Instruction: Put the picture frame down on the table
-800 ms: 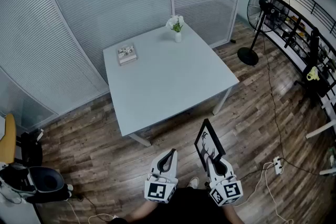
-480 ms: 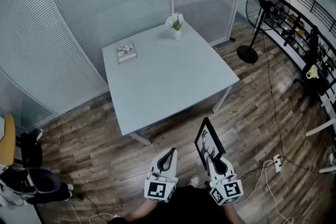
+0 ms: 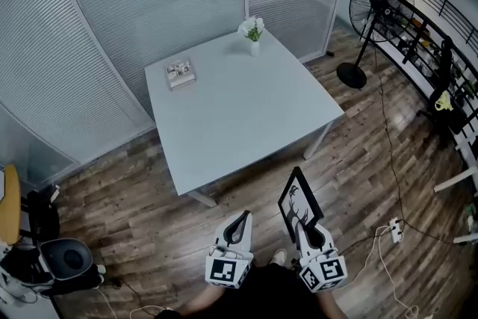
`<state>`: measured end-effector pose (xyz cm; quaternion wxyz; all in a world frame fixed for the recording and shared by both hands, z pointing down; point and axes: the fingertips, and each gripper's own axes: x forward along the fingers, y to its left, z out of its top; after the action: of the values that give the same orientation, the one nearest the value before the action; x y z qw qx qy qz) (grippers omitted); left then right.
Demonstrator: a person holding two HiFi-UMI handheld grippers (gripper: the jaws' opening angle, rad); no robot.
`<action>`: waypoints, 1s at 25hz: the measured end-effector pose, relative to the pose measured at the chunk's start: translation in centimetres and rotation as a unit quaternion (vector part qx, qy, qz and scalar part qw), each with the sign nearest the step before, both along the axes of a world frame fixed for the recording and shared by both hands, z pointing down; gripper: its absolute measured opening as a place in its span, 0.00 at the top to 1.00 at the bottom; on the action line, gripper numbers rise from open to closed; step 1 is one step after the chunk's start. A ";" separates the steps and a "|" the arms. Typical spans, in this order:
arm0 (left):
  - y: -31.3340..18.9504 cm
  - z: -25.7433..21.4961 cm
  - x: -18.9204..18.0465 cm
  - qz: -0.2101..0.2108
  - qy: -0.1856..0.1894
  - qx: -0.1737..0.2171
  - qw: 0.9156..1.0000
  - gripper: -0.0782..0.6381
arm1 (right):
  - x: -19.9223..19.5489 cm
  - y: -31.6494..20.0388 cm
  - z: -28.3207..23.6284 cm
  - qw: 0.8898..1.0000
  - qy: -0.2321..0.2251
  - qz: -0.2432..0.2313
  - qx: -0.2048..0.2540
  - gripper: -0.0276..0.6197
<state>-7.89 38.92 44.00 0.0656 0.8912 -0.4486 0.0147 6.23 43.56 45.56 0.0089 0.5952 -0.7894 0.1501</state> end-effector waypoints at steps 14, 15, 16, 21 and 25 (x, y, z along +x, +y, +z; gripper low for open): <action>-2.6 1.0 -6.3 0.015 0.008 0.002 1.000 0.87 | -4.9 -2.0 0.2 1.000 0.004 0.028 0.000 0.88; -2.6 1.1 -6.4 0.016 0.010 -0.001 1.000 0.87 | -5.1 -1.9 0.3 1.000 0.003 0.029 -0.002 0.88; -2.4 1.2 -6.4 0.017 0.010 -0.003 1.000 0.87 | -5.2 -1.8 0.4 1.000 0.001 0.028 -0.005 0.88; -3.4 2.0 -6.2 0.020 0.009 -0.013 1.000 0.87 | -5.5 -2.8 0.9 1.000 -0.002 0.026 -0.010 0.88; -5.2 2.1 -5.8 0.016 0.007 -0.010 1.000 0.87 | -5.1 -5.3 1.2 1.000 -0.006 0.021 -0.006 0.88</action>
<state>-13.72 33.73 46.14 0.0769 0.8975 -0.4340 0.0140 1.09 38.27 46.80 0.0043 0.6107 -0.7758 0.1585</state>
